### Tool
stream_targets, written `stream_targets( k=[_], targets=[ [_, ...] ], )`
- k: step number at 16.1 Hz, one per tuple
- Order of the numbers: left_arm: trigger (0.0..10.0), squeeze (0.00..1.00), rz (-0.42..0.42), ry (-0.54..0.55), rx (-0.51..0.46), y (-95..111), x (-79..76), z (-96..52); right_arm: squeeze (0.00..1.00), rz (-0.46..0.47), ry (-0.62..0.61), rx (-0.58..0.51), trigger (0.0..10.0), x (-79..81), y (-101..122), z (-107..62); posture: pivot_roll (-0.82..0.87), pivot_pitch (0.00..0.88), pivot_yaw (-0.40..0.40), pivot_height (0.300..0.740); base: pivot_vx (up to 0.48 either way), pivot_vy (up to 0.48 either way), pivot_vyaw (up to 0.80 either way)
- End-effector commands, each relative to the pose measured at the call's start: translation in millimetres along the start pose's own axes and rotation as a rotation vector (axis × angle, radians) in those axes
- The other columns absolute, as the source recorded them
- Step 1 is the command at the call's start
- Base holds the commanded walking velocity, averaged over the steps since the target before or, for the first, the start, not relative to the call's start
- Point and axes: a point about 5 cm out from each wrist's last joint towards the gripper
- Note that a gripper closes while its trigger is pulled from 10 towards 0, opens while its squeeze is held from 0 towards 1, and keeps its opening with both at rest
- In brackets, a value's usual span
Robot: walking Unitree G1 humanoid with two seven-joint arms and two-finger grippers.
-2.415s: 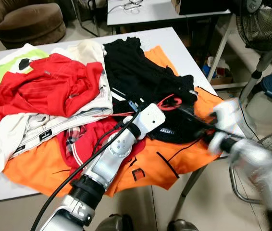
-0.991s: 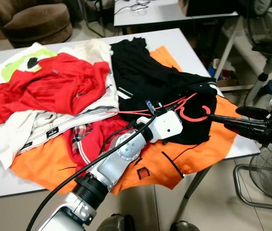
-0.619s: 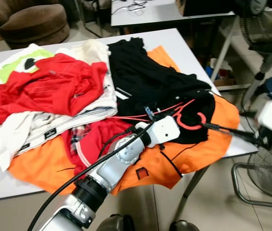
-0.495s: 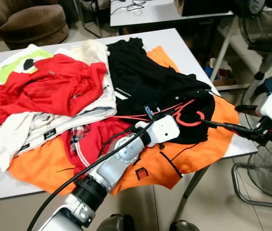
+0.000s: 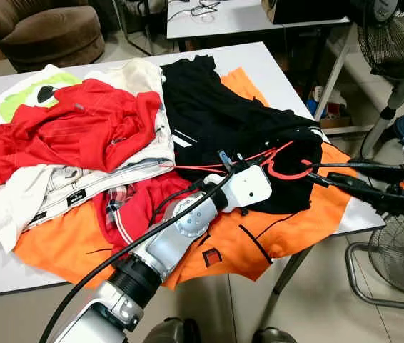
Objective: Hang hanger
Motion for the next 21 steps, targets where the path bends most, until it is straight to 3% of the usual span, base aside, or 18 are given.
stream_targets(
  k=[1,4,6,7,8,11,14,16,21],
  targets=[
    [10.0,0.0,-0.063,0.131,0.273,-58.0,23.8,-33.8,1.0,0.031,-0.068,-0.091,10.0,-9.7,8.8,-22.7,-0.16,0.107,0.11,0.74,0.0,0.0,0.0],
    [10.0,0.0,-0.062,0.13,0.273,-58.1,24.5,-33.2,1.0,0.046,-0.035,0.0,10.0,2.8,-9.9,-11.9,-0.16,0.102,0.112,0.74,0.0,0.0,0.0],
    [10.0,0.0,-0.06,0.129,0.267,-56.5,24.9,-31.6,1.0,-0.043,-0.047,0.097,10.0,10.8,-28.0,3.1,-0.16,0.097,0.117,0.74,0.0,0.0,0.0],
    [10.0,0.0,-0.06,0.127,0.263,-55.6,24.9,-30.3,1.0,-0.146,-0.069,0.14,10.0,14.7,-36.1,14.9,-0.16,0.095,0.119,0.74,0.0,0.0,0.0],
    [10.0,0.0,-0.059,0.124,0.259,-54.6,24.5,-29.1,0.0,-0.301,-0.086,0.229,10.0,18.2,-47.7,27.3,-0.16,0.094,0.12,0.74,0.0,0.0,0.0],
    [10.0,0.0,-0.056,0.12,0.255,-54.0,24.3,-27.6,0.0,-0.417,-0.104,0.293,10.0,20.6,-62.3,43.8,-0.16,0.089,0.121,0.74,0.0,0.0,0.0],
    [10.0,0.0,-0.057,0.128,0.254,-53.9,25.8,-27.9,0.0,-0.46,-0.226,0.171,10.0,13.9,-51.4,59.1,-0.15,0.089,0.117,0.74,0.0,0.0,0.0],
    [10.0,0.0,-0.057,0.13,0.256,-54.7,26.0,-28.9,0.0,-0.382,-0.282,0.054,10.0,10.2,-37.8,63.5,-0.15,0.09,0.114,0.74,0.0,0.0,0.0],
    [10.0,0.0,-0.057,0.131,0.264,-56.5,25.8,-30.1,0.0,-0.234,-0.101,-0.029,10.0,17.6,-20.5,37.8,-0.15,0.092,0.115,0.74,0.0,0.0,0.0]
  ],
)
Point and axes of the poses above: a point about 5 cm out from each wrist's last joint towards the gripper, its own z axis pointing out of the wrist towards the gripper, its own y axis along the axis of the wrist's last joint, x = y × z, and after that the axes turned 10 degrees about -z, right-handed
